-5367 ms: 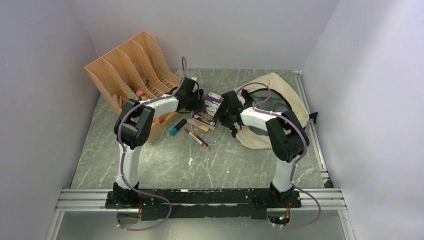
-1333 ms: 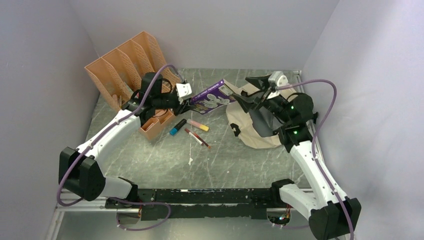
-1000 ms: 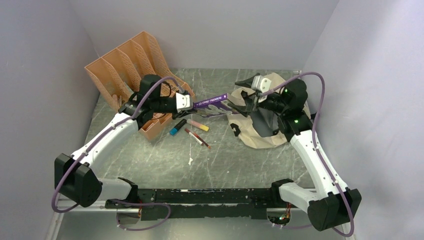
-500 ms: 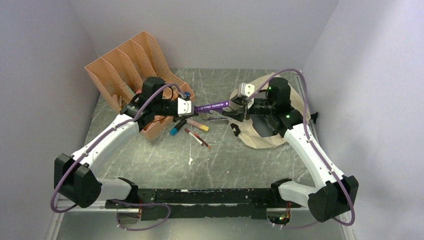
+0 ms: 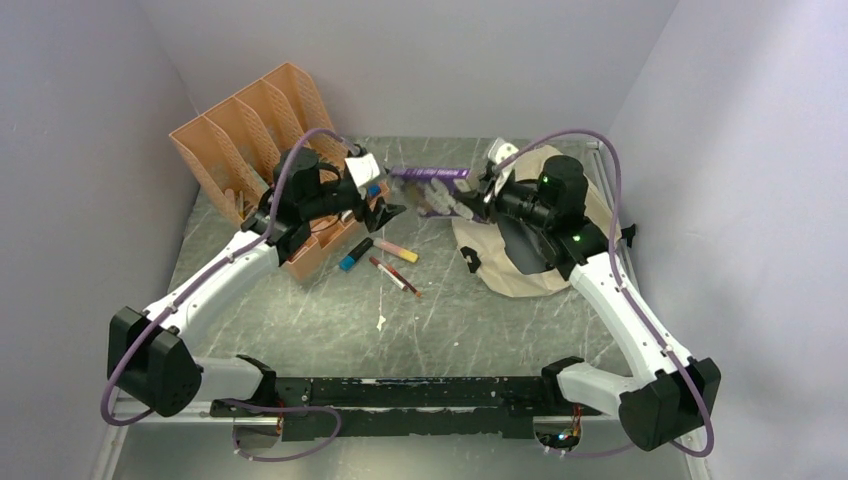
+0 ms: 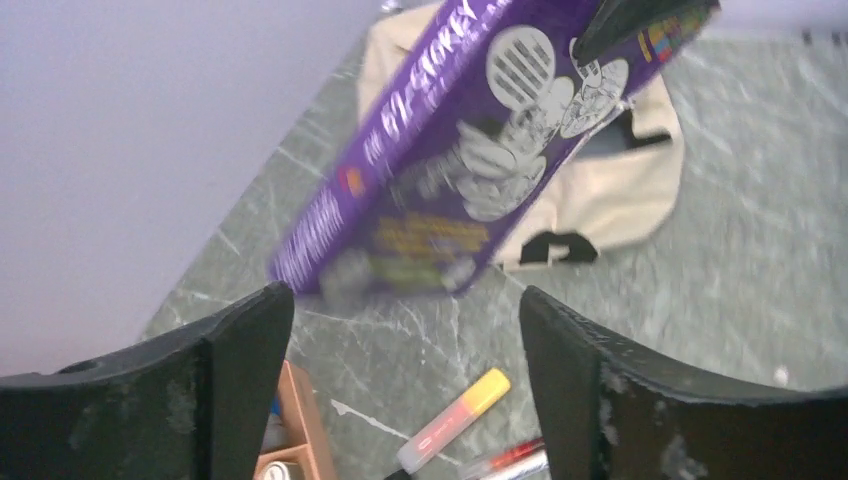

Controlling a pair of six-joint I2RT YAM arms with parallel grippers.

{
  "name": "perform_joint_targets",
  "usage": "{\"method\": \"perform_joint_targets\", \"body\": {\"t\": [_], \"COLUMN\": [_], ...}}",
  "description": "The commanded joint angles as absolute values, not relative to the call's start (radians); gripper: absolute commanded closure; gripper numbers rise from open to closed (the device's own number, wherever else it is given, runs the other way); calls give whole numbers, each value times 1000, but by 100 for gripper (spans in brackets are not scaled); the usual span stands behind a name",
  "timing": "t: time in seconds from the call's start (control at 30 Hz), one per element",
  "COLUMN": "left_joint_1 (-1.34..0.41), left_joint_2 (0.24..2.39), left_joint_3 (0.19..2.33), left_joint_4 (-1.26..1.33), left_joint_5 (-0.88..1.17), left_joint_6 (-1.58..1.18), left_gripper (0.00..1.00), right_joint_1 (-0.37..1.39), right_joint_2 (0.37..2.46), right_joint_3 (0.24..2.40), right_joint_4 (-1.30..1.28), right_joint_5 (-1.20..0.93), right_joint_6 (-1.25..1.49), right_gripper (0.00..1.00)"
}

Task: Pack the student bag
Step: Pick up the book from the center of the board.

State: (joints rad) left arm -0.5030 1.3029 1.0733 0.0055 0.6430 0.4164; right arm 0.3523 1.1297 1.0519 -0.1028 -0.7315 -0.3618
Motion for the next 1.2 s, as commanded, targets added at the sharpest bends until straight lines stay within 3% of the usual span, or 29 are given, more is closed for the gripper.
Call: {"method": "perform_joint_targets", "body": {"t": [0.0, 0.07, 0.17, 0.4, 0.57, 0.77, 0.9, 1.17], "left_joint_1": [-509, -509, -508, -542, -637, -560, -443, -402], "left_joint_2": [1275, 1289, 1329, 1465, 1458, 1368, 1284, 1235], "left_joint_3": [1078, 1088, 1128, 1185, 1159, 1131, 1016, 944], "left_joint_4": [214, 217, 181, 203, 322, 271, 382, 520], "left_joint_5": [429, 353, 287, 342, 312, 541, 705, 879], "left_joint_6": [61, -62, -229, -644, -625, -410, -492, -544], "left_gripper": [10, 3, 3, 12, 12, 3, 3, 3], "right_joint_1": [338, 338, 339, 338, 337, 323, 320, 315], "right_joint_2": [1085, 1072, 1046, 1022, 999, 1007, 986, 1014], "right_joint_3": [1073, 1080, 1080, 1126, 1119, 1187, 1147, 1098], "right_joint_4": [76, 50, -31, -273, -278, -298, -150, 91], "right_joint_5": [-164, -23, 174, 355, 163, -133, -403, -657], "right_joint_6": [-158, -76, 85, 304, 296, 260, 306, 471], "right_gripper": [100, 100, 100, 100, 100, 100, 100, 100]}}
